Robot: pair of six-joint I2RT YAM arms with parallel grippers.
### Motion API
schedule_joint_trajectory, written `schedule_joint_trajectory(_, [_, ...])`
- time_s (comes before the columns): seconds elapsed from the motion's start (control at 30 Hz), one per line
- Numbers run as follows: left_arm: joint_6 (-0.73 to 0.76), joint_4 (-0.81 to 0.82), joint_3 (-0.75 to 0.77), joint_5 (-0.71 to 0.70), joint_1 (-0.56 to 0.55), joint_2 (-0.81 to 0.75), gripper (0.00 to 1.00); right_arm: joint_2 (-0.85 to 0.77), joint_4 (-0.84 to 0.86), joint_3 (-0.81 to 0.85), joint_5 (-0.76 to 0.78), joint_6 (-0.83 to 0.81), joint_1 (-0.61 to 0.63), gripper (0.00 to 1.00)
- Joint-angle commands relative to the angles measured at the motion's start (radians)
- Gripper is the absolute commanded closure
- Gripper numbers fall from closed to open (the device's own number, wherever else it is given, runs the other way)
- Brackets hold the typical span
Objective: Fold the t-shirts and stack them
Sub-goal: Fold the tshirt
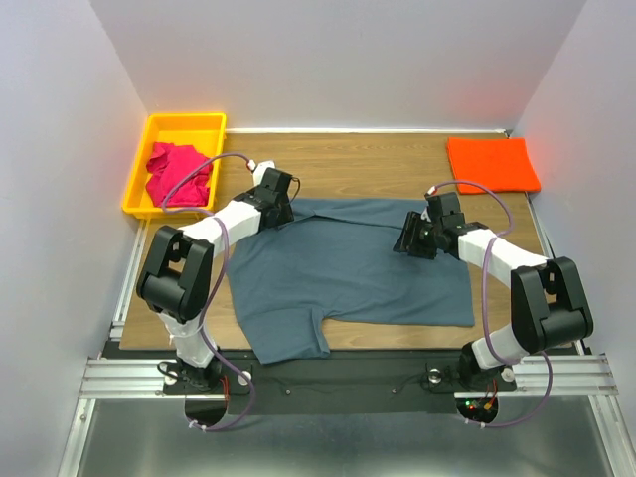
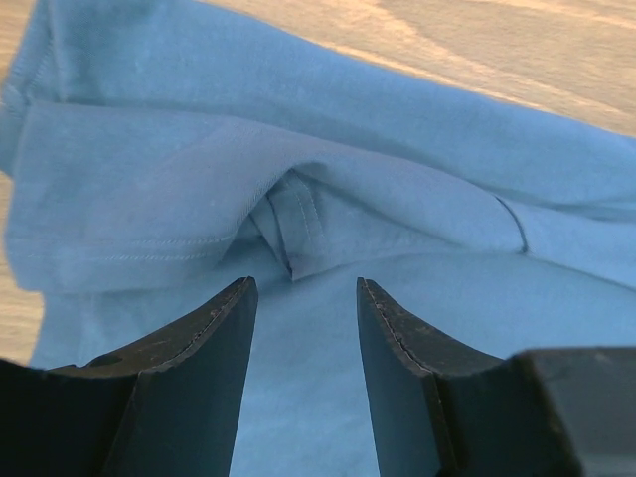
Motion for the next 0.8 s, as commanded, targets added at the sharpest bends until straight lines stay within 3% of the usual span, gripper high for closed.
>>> schedule_joint_trajectory(0.0, [-0.027,0.044,0.0,0.001,0.012,0.027,0.44,-0.031,0.034,-0.009,0.002,-0.016,0.007,0.45])
schedule_joint_trajectory(0.77, [-0.021,0.067,0.043,0.015,0.015,0.137,0.56,-0.026,0.034,-0.017,0.002,-0.011,0.007,0.45])
